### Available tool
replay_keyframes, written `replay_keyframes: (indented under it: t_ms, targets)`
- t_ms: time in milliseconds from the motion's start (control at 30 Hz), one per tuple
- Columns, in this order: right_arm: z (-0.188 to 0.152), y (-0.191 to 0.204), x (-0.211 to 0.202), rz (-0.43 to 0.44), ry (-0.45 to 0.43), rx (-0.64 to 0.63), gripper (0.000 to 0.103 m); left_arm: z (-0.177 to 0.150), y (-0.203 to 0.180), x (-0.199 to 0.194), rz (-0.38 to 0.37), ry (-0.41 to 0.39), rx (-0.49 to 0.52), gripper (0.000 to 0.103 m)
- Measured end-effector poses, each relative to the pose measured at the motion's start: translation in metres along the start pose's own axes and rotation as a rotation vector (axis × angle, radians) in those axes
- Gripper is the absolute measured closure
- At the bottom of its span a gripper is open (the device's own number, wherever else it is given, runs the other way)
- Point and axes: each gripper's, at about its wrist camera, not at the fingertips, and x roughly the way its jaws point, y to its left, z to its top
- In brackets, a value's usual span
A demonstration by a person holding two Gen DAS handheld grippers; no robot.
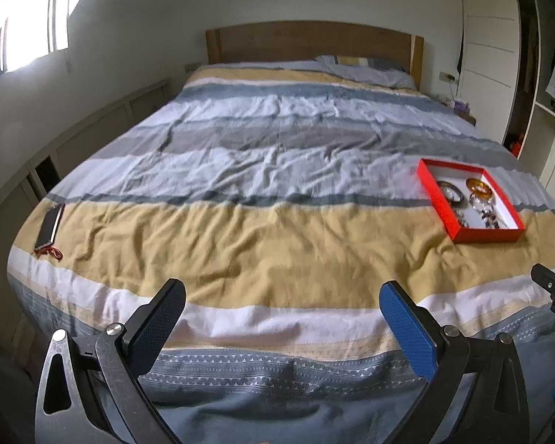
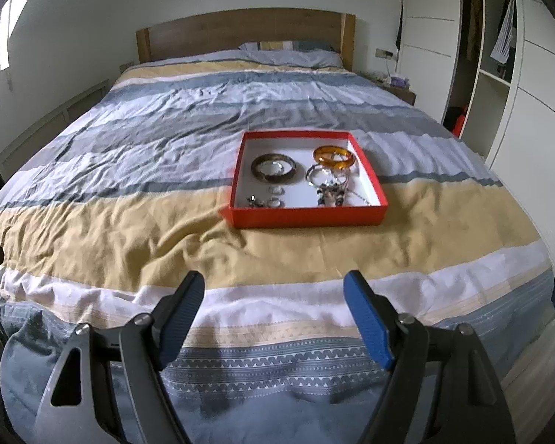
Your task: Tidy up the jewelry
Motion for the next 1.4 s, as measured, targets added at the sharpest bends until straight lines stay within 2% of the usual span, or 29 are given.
replay_keyframes:
  t_ms: [467, 1400]
  targets:
    - [-0.007, 0.000, 0.035, -0.003, 0.071, 0.004, 0.027, -0.007, -0.002, 0.038, -0.030, 0.091, 0.004, 0.001]
    - [-0.014, -0.020, 0.051, 0.017, 0.096, 0.043, 0.027, -0.010, -0.013, 0.047, -0.016, 0.128, 0.047, 0.001]
